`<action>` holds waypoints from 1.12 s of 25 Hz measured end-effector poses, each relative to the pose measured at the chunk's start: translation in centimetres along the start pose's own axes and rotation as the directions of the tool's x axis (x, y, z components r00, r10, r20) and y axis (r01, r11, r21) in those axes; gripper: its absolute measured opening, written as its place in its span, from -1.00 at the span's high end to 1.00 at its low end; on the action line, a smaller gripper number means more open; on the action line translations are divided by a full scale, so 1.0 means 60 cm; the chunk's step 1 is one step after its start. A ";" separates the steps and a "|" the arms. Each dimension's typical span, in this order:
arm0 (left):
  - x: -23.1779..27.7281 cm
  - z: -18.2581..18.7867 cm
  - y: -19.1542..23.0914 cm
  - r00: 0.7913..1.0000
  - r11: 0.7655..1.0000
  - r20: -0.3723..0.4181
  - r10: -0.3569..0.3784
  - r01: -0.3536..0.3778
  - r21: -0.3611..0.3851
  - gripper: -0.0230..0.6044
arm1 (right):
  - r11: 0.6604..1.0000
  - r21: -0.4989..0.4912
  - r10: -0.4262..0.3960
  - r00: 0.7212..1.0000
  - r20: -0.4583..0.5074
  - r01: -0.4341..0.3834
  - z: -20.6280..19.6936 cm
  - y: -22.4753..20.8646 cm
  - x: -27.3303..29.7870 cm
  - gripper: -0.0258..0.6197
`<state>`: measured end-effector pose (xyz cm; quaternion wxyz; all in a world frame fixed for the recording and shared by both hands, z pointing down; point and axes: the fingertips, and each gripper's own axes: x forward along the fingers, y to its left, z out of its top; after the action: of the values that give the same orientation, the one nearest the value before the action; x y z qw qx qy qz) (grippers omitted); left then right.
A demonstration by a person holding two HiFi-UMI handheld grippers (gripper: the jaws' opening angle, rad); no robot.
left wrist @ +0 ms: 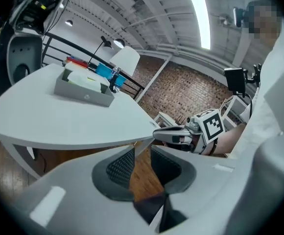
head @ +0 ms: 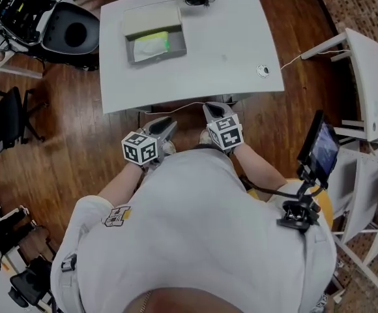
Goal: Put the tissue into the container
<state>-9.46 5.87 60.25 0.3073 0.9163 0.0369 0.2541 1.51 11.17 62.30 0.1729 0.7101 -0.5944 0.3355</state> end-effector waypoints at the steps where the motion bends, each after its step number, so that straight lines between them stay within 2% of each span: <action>1: -0.005 -0.004 -0.002 1.000 1.000 -0.002 -0.004 0.004 0.001 0.60 | 1.000 -0.004 -0.004 1.000 -0.003 0.004 -0.002 0.004 -0.001 0.92; 11: -0.031 -0.022 -0.002 1.000 1.000 0.012 -0.007 0.007 0.003 0.60 | 0.999 -0.042 -0.027 1.000 0.001 0.027 -0.011 0.030 -0.007 0.92; 28: -0.054 -0.021 0.001 0.998 1.000 0.058 -0.006 0.007 -0.019 0.60 | 0.996 -0.085 -0.006 1.000 -0.008 0.006 -0.001 0.075 -0.003 0.92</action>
<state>-12.91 5.75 59.70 0.3177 0.9202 0.0287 0.2270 -2.83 10.30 61.56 0.2064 0.7025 -0.6052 0.3123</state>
